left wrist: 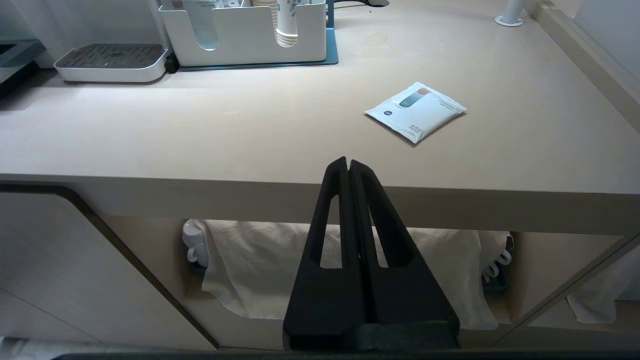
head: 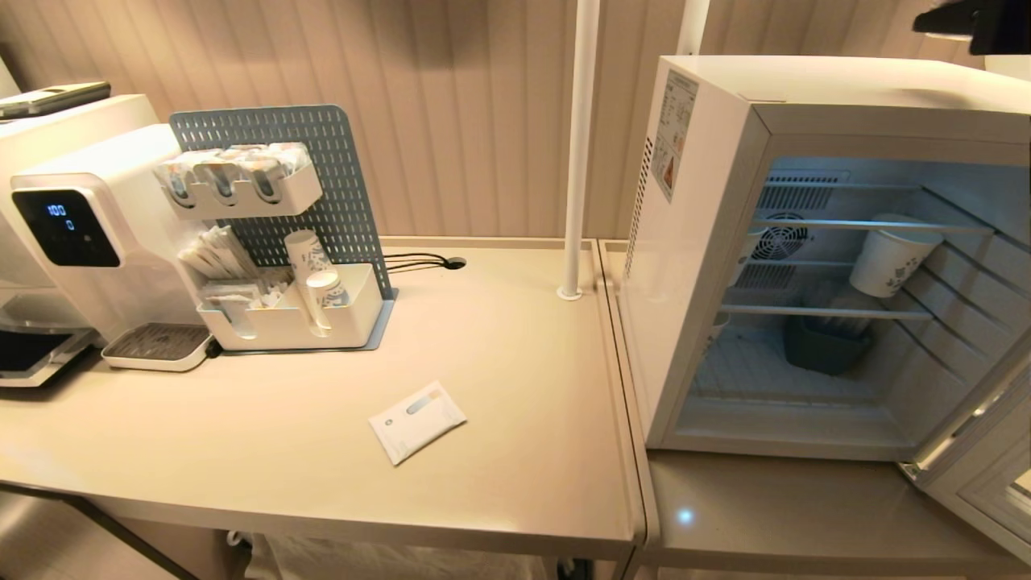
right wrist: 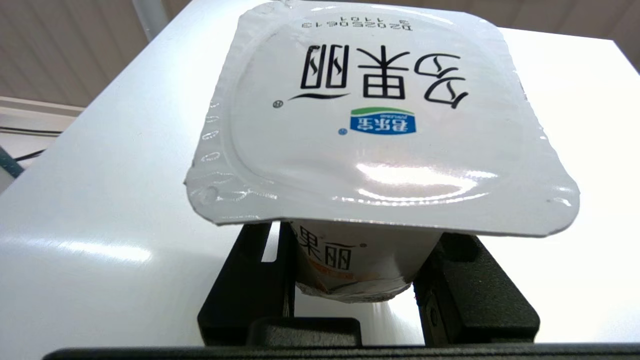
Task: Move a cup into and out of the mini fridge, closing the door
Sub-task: Place the yoghurt on the freezer
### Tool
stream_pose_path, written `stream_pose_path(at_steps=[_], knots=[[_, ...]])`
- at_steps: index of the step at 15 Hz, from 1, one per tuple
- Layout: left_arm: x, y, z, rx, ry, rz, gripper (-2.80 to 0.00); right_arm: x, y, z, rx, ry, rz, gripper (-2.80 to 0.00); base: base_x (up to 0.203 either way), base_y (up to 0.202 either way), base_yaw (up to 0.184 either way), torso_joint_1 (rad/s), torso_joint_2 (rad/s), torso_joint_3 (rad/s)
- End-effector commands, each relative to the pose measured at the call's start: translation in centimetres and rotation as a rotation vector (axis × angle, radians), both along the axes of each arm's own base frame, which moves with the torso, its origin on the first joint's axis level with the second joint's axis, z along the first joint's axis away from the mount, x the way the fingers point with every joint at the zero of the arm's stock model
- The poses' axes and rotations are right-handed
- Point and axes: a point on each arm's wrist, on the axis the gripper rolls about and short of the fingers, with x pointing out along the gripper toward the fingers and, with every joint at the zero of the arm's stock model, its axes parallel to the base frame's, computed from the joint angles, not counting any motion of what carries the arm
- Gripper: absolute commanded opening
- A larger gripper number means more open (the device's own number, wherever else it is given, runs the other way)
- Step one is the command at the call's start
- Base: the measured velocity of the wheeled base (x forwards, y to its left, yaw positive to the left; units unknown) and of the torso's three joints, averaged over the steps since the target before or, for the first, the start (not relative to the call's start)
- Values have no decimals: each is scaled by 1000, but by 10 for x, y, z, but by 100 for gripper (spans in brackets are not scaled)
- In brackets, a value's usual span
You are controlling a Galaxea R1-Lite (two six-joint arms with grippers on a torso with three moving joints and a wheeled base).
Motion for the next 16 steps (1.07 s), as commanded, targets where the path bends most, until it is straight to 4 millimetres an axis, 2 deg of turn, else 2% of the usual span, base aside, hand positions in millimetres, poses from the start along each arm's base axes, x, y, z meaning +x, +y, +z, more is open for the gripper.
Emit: stream_pose_path(at_steps=[1,3,5,11,16], knots=[[0,0,0,1,2,0,-280,48,5,-26,0,67,-1,-280,0,0,0,0,0,0],[0,0,0,1,2,0,-280,61,6,-33,33,66,-20,-280,0,0,0,0,0,0],[0,0,0,1,2,0,-280,64,6,-33,45,51,-19,-280,0,0,0,0,0,0],[0,0,0,1,2,0,-280,59,5,-28,45,33,-31,-280,0,0,0,0,0,0],[0,0,0,1,2,0,-280,45,5,-18,47,11,-29,-280,0,0,0,0,0,0]])
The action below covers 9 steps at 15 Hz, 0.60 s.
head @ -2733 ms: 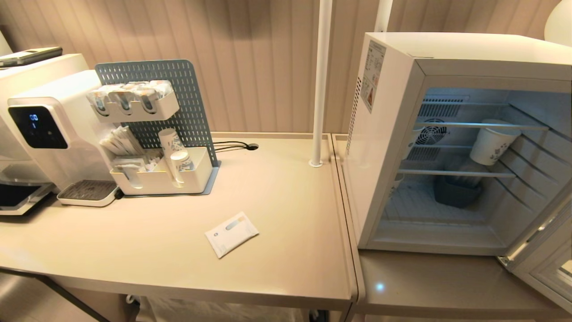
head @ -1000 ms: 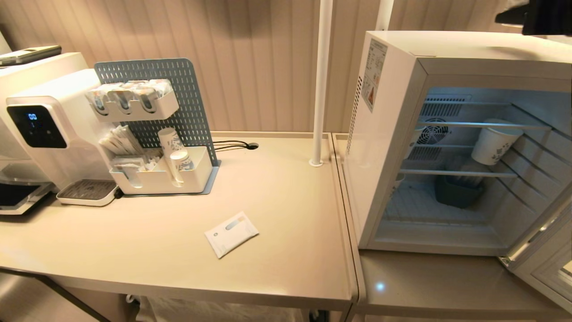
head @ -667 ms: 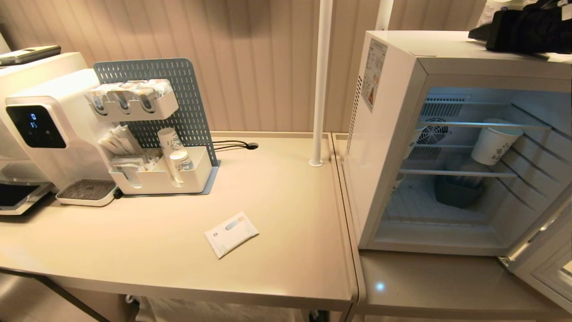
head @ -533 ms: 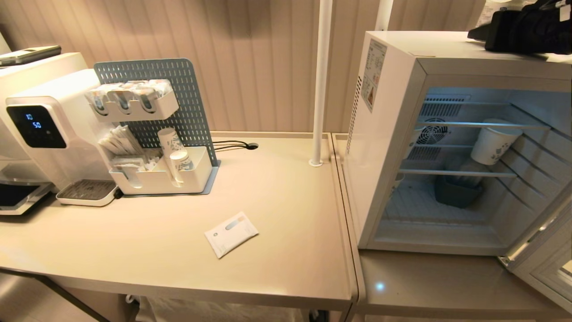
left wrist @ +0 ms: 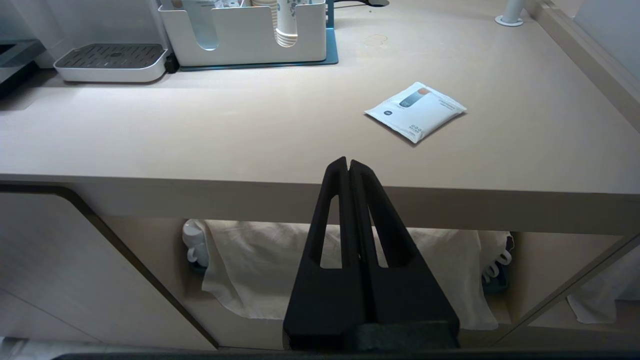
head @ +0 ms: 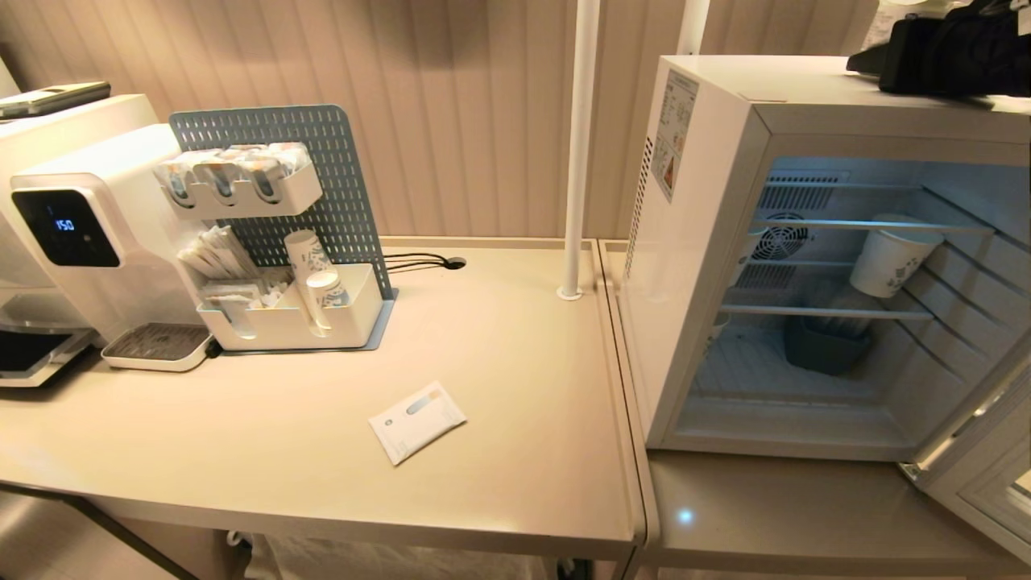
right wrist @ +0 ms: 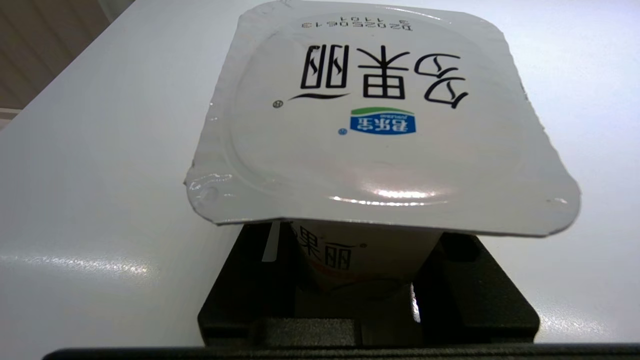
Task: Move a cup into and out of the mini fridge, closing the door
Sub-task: Place the yoghurt on the freezer
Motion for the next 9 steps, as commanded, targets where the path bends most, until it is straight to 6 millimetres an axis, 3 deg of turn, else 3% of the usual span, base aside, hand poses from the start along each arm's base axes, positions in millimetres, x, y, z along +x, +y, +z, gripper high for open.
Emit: stream_pose_path(at_steps=[1,6,7,9], knots=[[0,0,0,0,1,0,-280,-10,0,8,1,-22,2,-280,0,0,0,0,0,0],[0,0,0,0,1,0,-280,-12,0,8,1,-18,2,-280,0,0,0,0,0,0],[0,0,0,0,2,0,-280,-11,0,7,0,-13,0,0,0,0,0,0,0,0],[0,0,0,0,2,0,-280,-6,-1,3,-4,-8,-31,0,0,0,0,0,0,0]])
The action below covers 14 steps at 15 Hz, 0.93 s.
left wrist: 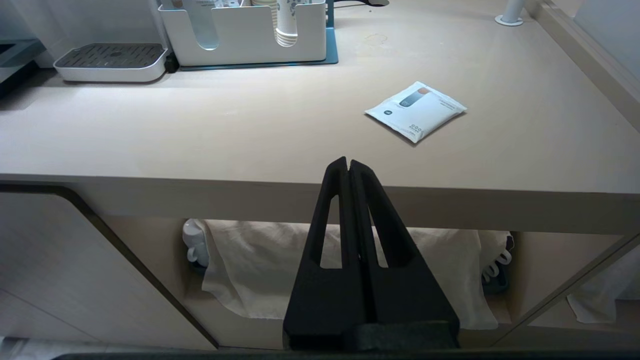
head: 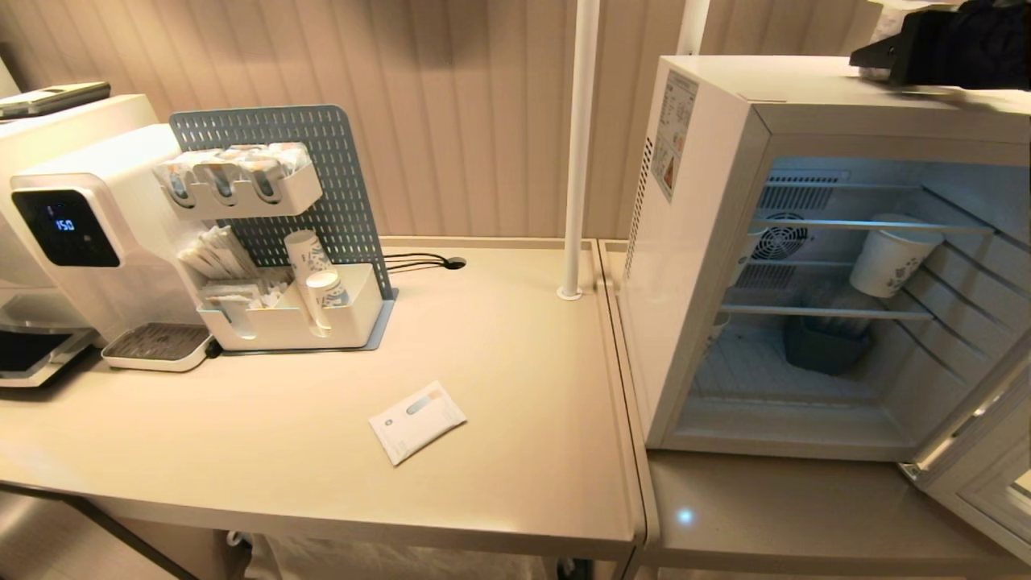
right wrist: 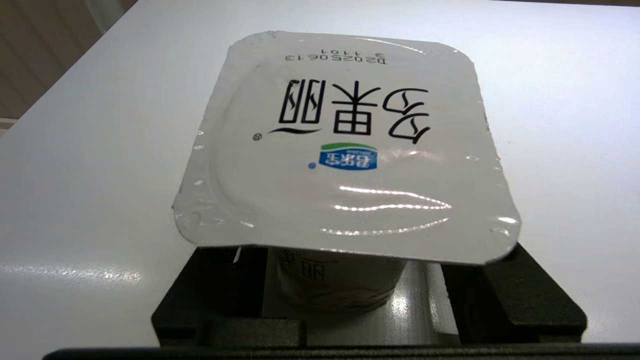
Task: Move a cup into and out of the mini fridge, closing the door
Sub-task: Place the yoghurt on the freezer
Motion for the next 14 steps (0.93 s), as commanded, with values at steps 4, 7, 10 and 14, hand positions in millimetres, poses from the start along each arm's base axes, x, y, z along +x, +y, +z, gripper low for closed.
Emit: stream_pose_path(at_steps=[4,7,10,14], knots=[[0,0,0,0,2,0,-280,-3,0,1,-1,-1,-7,0,0,0,0,0,0,0],[0,0,0,0,2,0,-280,-17,0,9,2,-17,3,0,0,0,0,0,0,0],[0,0,0,2,2,0,-280,-39,7,11,2,-18,27,0,0,0,0,0,0,0],[0,0,0,2,2,0,-280,-79,9,13,1,-25,46,0,0,0,0,0,0,0]])
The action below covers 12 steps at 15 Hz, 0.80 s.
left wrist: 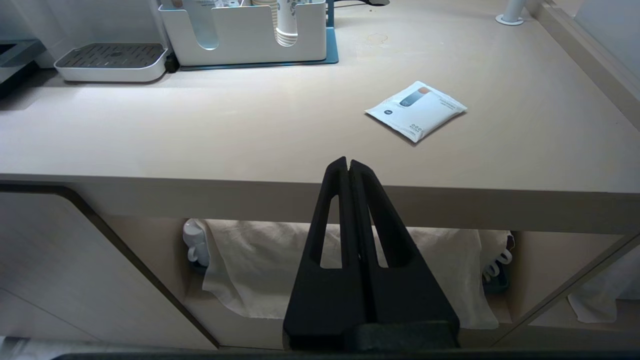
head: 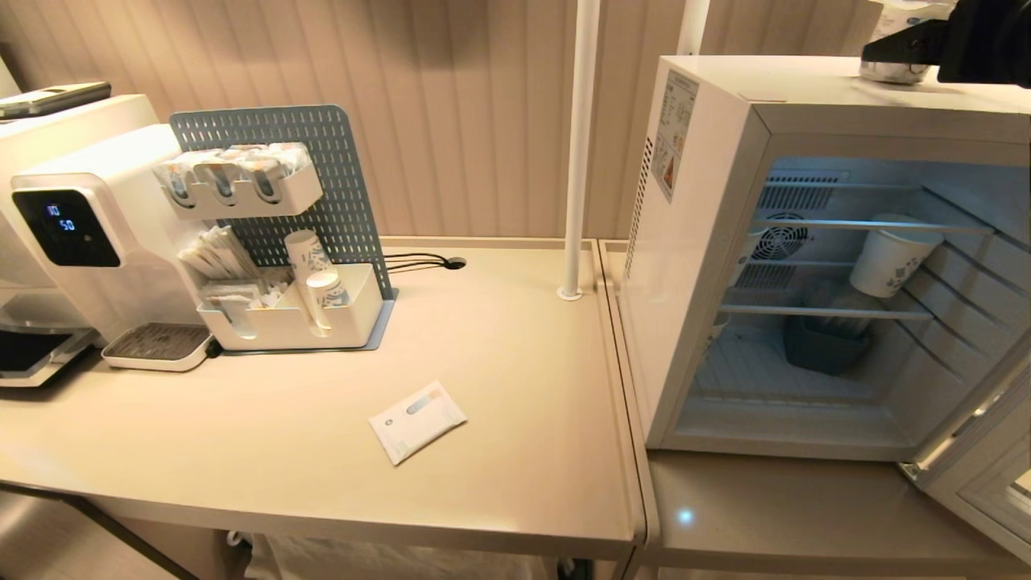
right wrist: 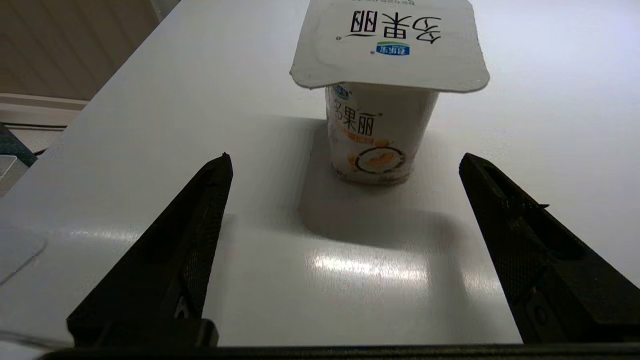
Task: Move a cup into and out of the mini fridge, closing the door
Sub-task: Place the yoghurt on the freezer, then close the freezer door
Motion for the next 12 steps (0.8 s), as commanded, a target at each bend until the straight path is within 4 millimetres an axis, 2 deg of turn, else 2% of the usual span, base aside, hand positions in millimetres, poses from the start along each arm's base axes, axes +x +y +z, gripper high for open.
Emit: stream_pose_path(at_steps=[1,4,5,8,10,12], knots=[[0,0,0,2,2,0,-280,-35,-2,8,2,-36,7,0,0,0,0,0,0,0],[0,0,0,1,2,0,-280,-66,-6,8,3,-50,-3,0,0,0,0,0,0,0],[0,0,0,0,2,0,-280,-82,-7,7,3,-61,-6,-280,0,0,0,0,0,0],[0,0,0,2,2,0,-280,-133,-14,3,5,-102,-27,-280,0,0,0,0,0,0],[0,0,0,2,2,0,-280,-159,-21,-1,5,-124,-231,-280,0,0,0,0,0,0],[0,0,0,2,2,0,-280,-195,-30,-4,18,-174,-438,-280,0,0,0,0,0,0]])
